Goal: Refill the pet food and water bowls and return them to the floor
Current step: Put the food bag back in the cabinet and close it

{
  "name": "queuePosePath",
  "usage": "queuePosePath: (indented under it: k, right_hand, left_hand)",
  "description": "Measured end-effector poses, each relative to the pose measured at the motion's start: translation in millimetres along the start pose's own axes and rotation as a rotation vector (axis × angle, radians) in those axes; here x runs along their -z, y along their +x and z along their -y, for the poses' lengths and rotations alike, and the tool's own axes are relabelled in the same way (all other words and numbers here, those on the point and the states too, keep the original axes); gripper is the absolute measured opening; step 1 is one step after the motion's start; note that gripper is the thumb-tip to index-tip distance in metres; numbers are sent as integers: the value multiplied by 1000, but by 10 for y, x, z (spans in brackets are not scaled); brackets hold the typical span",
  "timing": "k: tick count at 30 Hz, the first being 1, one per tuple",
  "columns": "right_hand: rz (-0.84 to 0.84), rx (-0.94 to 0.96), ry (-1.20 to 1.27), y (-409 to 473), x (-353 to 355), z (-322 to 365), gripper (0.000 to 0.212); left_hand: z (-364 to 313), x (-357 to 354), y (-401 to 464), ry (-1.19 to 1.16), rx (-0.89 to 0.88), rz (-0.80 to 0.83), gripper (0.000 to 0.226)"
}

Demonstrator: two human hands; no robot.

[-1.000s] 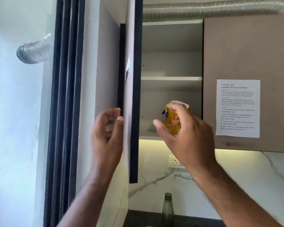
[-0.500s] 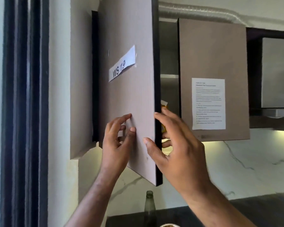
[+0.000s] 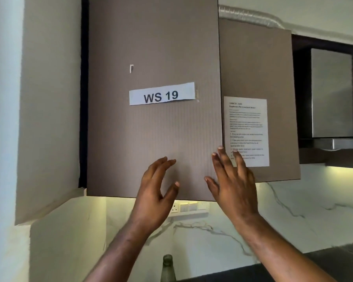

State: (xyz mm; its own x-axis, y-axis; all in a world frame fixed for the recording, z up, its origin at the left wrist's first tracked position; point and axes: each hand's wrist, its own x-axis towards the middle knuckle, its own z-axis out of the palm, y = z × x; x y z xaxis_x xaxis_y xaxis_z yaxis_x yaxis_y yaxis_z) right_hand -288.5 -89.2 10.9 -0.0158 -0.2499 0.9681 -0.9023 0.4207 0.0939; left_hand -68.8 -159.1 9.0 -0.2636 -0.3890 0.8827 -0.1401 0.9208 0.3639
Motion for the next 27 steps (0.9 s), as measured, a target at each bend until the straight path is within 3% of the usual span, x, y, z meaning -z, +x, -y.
queuePosePath:
  k: [11, 27]
  right_hand:
    - [65, 5, 133, 281, -1240, -265, 65]
    - [153, 1, 189, 416, -1633, -254, 67]
  left_hand:
    - [506, -587, 384, 277, 44, -18, 55]
    - [744, -725, 561, 329, 131, -80, 55]
